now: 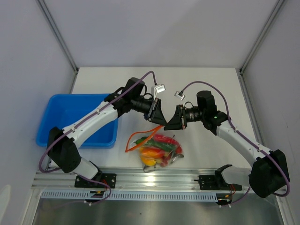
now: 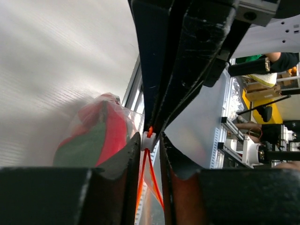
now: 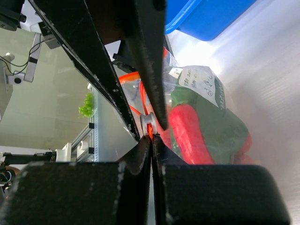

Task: Place the food in the zip-top bag and seal the zipper
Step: Zip the zipper food storage bag at the center of the board.

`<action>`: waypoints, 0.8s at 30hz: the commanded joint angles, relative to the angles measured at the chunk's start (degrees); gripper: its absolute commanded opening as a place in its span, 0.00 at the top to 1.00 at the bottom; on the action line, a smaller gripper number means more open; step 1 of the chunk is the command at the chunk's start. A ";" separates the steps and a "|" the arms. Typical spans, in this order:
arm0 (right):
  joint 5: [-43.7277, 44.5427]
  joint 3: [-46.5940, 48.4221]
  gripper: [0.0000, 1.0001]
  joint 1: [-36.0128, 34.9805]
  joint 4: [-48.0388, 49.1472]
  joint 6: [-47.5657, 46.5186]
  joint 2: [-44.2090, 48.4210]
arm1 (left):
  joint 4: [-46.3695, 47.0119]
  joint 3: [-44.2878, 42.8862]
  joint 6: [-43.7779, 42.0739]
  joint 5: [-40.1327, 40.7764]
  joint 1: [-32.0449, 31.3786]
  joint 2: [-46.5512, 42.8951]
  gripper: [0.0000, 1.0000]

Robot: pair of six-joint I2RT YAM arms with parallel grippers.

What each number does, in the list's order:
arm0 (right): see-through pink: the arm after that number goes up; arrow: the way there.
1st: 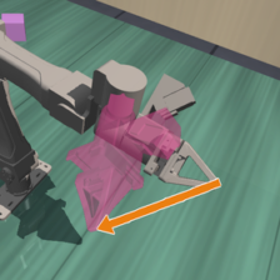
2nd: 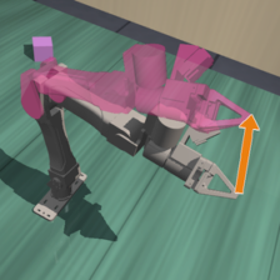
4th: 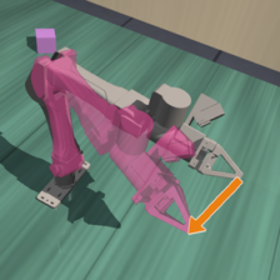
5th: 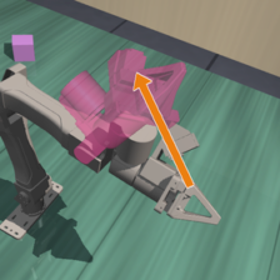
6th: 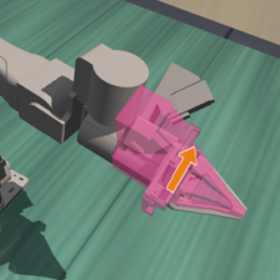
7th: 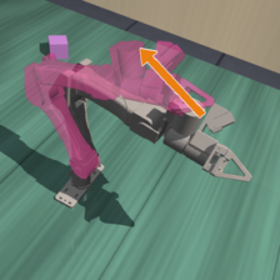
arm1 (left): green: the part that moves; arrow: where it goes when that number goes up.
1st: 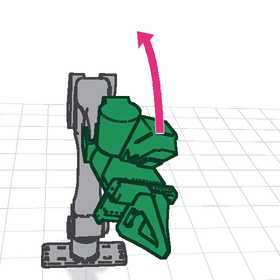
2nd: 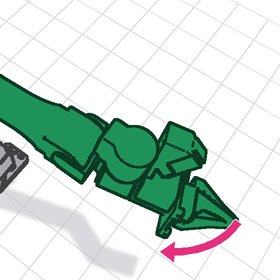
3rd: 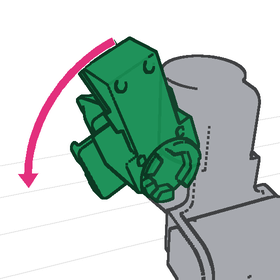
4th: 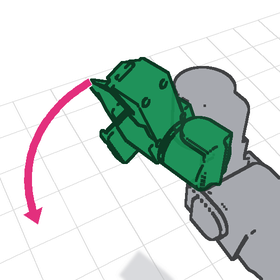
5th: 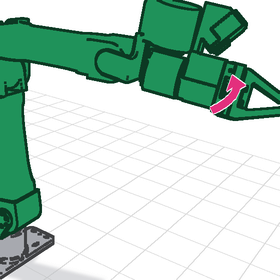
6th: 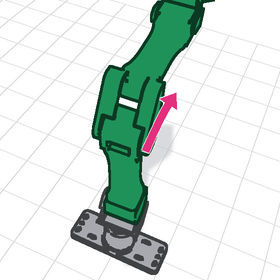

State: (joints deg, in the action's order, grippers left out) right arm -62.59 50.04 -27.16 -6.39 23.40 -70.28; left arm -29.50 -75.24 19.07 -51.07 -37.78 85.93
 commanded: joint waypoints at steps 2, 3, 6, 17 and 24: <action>0.27 2.43 1.00 0.09 -0.11 -1.42 1.11 | 2.60 -1.93 1.50 -4.39 1.13 -0.59 0.78; 0.45 2.43 1.00 0.17 -0.11 -1.43 1.02 | 2.25 -1.75 1.15 -4.48 1.22 -0.68 0.80; 0.97 2.43 1.00 0.44 -0.37 -1.51 1.29 | 1.20 -1.23 0.45 -4.39 1.31 -0.94 0.82; 5.98 3.57 1.00 1.32 -2.48 -1.25 2.34 | 0.32 0.71 0.18 -4.83 1.39 -1.91 0.99; 10.37 2.87 1.00 1.23 -1.26 0.86 3.74 | -3.72 0.01 -2.01 -2.37 1.31 -3.05 0.99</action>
State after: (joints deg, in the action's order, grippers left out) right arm -56.58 50.89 -26.41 -9.63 23.22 -68.88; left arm -29.56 -74.74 19.05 -52.62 -36.73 85.71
